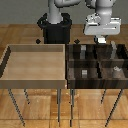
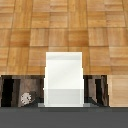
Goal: Place the milk carton into the appropriate compartment.
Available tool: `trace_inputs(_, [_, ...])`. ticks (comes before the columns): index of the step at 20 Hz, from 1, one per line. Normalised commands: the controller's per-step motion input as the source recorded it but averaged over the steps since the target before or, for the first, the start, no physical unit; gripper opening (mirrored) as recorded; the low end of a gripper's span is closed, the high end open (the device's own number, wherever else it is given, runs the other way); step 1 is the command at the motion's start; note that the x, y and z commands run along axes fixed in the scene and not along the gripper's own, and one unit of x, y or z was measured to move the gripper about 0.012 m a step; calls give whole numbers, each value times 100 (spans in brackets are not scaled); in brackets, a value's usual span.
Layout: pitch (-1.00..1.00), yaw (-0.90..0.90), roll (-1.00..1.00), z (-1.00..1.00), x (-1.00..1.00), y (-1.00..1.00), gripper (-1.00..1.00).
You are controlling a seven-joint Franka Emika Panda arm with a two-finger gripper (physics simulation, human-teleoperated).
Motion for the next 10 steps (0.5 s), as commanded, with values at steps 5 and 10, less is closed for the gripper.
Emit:
trace_inputs(5, [0,0,0,0,0,0,-100])
trace_inputs(10, [0,0,0,0,-40,-25,-100])
